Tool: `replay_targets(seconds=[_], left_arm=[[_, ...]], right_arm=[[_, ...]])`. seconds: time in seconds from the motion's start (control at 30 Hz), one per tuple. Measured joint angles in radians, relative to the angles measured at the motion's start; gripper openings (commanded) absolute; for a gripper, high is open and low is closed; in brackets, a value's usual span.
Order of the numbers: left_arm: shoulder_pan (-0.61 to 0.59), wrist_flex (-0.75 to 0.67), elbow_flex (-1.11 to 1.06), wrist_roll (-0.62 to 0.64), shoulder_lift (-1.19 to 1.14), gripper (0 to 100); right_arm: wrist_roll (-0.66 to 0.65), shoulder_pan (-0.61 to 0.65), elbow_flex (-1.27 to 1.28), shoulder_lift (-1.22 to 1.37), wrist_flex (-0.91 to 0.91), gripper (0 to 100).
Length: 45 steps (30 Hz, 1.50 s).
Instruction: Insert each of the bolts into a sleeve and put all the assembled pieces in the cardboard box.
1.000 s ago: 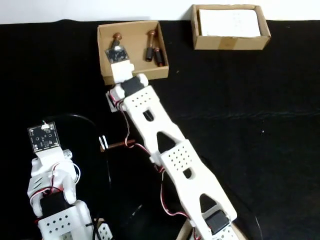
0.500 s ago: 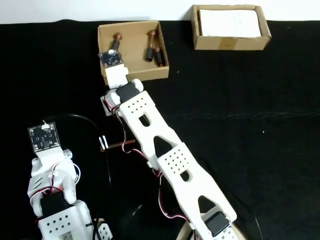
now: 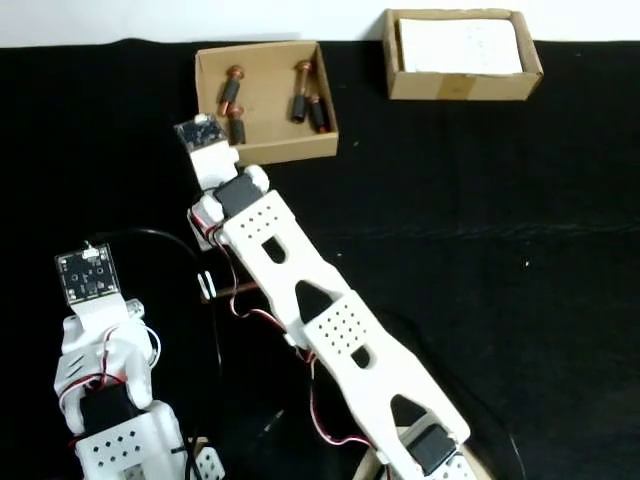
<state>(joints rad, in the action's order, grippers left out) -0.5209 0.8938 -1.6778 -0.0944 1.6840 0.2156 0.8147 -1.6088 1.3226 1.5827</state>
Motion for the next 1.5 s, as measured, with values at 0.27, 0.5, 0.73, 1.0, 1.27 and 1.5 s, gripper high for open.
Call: replay_targets(seconds=[0.27,0.5,0.73,1.0,1.27,1.5], left_arm=[[0.0,0.0,0.0,0.0,0.0,7],[0.0,0.0,0.0,0.0,0.0,7],[0.0,0.0,0.0,0.0,0.0,7],[0.0,0.0,0.0,0.0,0.0,7],[0.0,0.0,0.0,0.0,0.006,7],[0.0,0.0,0.0,0.0,0.006,7]], right_arm=[[-0.002,-0.012,-0.017,0.101,-0.064,25.8],[-0.003,-0.071,-0.026,0.101,-0.058,0.7],[-0.034,-0.117,-0.051,0.104,0.028,0.8],[-0.034,-0.163,-0.049,0.012,0.169,0.7],[-0.037,-0.219,-0.049,-0.149,0.172,0.7],[-0.037,-0.227,0.02,-0.23,0.172,9.5]])
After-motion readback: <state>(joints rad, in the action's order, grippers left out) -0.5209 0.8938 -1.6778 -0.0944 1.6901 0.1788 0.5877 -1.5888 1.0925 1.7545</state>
